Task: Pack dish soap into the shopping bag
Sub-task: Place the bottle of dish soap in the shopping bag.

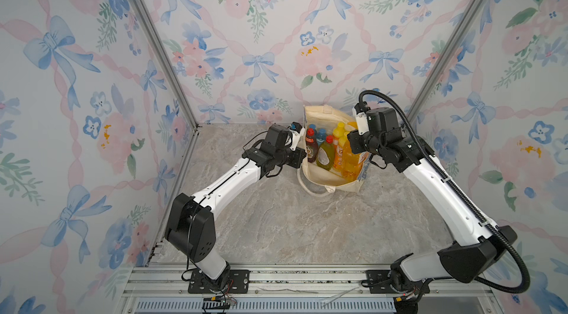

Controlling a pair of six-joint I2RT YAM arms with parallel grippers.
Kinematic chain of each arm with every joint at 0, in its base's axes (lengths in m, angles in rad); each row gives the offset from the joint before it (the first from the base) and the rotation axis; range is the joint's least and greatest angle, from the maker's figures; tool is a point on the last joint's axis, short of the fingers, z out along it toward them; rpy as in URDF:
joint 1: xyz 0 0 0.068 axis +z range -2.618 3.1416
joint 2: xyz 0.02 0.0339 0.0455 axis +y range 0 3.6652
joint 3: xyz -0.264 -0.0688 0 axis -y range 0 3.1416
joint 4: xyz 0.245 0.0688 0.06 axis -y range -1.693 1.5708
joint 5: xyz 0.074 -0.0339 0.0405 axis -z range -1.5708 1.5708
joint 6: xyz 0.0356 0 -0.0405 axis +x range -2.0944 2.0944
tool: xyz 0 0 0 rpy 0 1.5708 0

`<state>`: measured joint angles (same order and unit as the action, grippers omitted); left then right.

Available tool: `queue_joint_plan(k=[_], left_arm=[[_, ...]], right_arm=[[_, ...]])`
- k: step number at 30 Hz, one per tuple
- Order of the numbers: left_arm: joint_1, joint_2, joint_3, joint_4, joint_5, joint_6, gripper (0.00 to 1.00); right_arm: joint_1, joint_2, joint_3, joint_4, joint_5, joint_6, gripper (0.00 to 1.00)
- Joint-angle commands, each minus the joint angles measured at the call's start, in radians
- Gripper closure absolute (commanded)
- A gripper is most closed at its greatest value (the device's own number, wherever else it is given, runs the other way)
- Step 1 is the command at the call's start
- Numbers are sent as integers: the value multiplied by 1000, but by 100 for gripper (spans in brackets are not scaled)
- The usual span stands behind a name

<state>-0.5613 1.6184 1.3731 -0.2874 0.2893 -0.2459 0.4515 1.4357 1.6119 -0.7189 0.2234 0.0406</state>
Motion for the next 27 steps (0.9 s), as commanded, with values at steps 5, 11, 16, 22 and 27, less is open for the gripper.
queue_joint_plan(k=[5, 11, 16, 22, 27], left_arm=[[-8, 21, 72, -4, 33, -12, 100], [-8, 38, 120, -4, 40, -10, 100], [-7, 54, 160, -11, 45, -8, 100], [-8, 61, 178, -16, 44, -10, 100], [-6, 60, 172, -16, 36, -10, 100]], right_arm=[[-78, -85, -80, 279, -68, -26, 100], [-117, -79, -135, 386, -109, -13, 100], [-151, -46, -147, 417, -151, 11, 100], [-160, -6, -141, 401, -173, 9, 100], [-163, 30, -90, 323, -204, -18, 100]])
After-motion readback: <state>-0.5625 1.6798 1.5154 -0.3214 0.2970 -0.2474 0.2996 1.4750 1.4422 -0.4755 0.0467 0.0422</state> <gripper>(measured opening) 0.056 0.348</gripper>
